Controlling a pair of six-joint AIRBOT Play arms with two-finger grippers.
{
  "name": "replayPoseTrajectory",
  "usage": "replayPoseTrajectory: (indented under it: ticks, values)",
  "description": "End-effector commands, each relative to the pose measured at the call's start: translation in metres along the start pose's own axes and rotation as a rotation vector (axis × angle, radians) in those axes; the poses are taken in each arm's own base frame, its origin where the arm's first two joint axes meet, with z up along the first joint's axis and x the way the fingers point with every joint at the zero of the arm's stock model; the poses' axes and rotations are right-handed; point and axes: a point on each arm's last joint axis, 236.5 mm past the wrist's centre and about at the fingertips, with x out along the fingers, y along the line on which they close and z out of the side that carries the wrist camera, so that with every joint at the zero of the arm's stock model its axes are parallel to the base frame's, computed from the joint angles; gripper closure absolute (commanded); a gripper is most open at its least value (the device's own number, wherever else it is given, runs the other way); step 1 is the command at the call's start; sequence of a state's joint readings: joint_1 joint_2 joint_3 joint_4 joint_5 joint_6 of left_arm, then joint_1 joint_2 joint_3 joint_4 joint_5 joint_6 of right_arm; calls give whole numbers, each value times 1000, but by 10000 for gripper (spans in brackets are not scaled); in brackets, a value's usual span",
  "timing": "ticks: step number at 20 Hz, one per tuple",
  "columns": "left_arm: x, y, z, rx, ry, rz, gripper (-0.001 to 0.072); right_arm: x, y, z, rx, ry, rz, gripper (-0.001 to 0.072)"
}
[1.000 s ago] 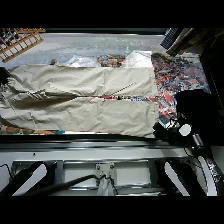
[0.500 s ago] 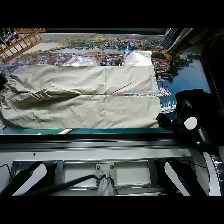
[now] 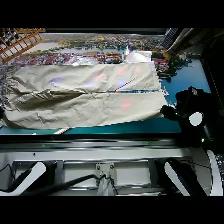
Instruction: Fold the clothes and pants, and hang the long-sleeved shirts on hangers.
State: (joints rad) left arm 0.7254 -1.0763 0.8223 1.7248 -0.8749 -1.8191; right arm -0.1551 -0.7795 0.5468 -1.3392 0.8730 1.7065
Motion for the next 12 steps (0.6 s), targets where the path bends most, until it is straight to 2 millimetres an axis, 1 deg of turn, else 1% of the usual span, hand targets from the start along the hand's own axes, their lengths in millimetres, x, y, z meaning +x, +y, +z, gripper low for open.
replayPoseTrajectory:
  ticks: [1, 4, 7, 10, 12]
  values:
    - [26, 20, -2, 14, 15, -23, 323, -1, 1, 5, -30, -19, 2, 694]
    - [47, 14, -6, -19, 43, -60, 324, -1, 1, 7, -55, -28, 1, 694]
    - [64, 8, 4, -44, 6, -81, 327, -1, 0, 5, -55, -19, 0, 694]
    - [76, 8, 8, -15, -15, -78, 327, -1, 0, -1, -55, 7, -3, 694]
    - [86, 12, 5, -12, -4, -73, 327, -1, -1, -3, -54, 17, -4, 694]
